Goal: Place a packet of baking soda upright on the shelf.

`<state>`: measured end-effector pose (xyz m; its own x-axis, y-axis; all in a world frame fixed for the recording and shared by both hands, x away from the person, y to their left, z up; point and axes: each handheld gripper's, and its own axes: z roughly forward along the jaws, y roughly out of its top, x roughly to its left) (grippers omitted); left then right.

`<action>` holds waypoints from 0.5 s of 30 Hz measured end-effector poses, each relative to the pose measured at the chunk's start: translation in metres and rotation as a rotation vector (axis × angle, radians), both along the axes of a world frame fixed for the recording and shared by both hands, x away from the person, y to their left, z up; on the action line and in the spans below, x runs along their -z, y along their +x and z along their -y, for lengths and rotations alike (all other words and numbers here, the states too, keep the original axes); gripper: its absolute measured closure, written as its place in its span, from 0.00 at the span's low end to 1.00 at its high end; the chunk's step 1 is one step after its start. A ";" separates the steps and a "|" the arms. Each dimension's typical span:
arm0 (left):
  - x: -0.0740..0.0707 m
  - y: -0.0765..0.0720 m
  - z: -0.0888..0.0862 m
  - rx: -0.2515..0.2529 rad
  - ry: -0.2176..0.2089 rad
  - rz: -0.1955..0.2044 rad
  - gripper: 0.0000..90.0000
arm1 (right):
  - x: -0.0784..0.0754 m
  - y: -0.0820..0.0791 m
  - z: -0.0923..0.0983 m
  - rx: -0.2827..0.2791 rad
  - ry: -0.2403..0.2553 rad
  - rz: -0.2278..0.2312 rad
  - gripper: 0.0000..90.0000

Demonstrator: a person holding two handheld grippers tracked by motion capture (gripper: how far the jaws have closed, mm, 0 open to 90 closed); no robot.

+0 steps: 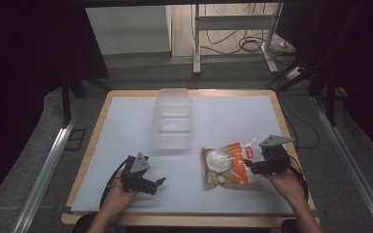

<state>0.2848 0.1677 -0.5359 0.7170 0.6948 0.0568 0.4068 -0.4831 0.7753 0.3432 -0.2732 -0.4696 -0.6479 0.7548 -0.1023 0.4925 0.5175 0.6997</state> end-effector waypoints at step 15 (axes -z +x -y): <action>0.001 0.000 0.001 0.003 0.008 -0.003 0.02 | 0.019 0.011 0.003 -0.036 0.092 -0.155 0.09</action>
